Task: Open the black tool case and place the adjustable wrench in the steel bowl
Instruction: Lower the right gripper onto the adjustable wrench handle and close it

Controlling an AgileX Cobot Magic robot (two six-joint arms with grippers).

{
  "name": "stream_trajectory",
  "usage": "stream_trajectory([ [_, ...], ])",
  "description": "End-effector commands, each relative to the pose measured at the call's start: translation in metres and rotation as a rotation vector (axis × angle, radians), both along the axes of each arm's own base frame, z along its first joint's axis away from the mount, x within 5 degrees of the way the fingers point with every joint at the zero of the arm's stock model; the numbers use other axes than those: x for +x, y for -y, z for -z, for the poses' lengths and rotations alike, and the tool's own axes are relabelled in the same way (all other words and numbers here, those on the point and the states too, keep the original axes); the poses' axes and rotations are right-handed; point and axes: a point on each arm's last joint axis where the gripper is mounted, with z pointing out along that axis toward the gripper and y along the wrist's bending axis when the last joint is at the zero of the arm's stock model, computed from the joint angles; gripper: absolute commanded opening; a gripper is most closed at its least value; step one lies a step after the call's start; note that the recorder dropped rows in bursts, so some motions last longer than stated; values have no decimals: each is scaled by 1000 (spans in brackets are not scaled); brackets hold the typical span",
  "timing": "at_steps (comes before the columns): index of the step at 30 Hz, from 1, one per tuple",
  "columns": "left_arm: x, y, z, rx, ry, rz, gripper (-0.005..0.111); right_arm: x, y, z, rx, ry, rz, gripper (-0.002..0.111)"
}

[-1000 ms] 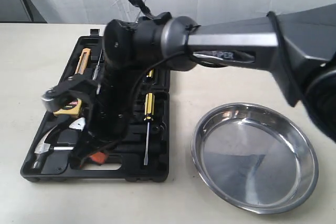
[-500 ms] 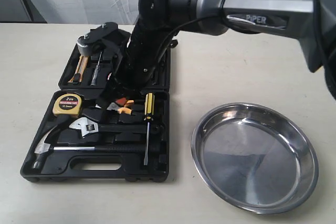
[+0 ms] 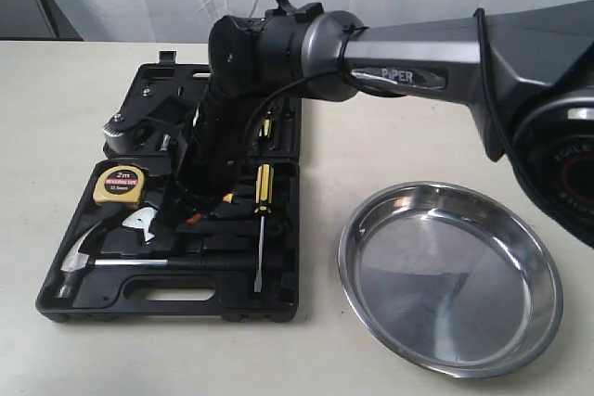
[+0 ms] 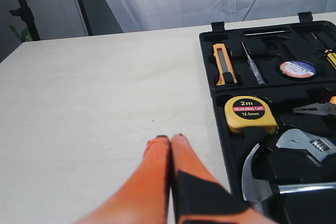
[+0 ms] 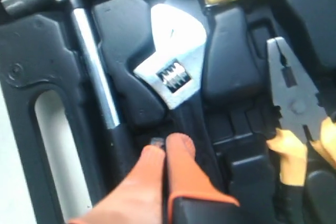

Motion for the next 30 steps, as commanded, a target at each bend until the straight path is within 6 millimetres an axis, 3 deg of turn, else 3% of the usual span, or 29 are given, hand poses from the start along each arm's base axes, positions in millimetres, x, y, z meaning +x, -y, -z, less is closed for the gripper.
stream_trajectory([
  [1, 0, 0, -2, 0, 14, -1, 0, -6, -8, 10, -18, 44, -77, -1],
  [7, 0, 0, -2, 0, 14, -1, 0, -4, -9, 18, -33, 57, -84, -1],
  [9, 0, 0, -2, 0, 14, -1, 0, -3, -10, 18, -25, 68, -79, 4],
  [16, 0, 0, -2, 0, 14, -1, 0, -1, -10, 18, -26, 99, -81, 53],
  [30, 0, 0, -2, 0, 13, -2, 0, 3, -3, 65, -182, 100, -158, 49],
])
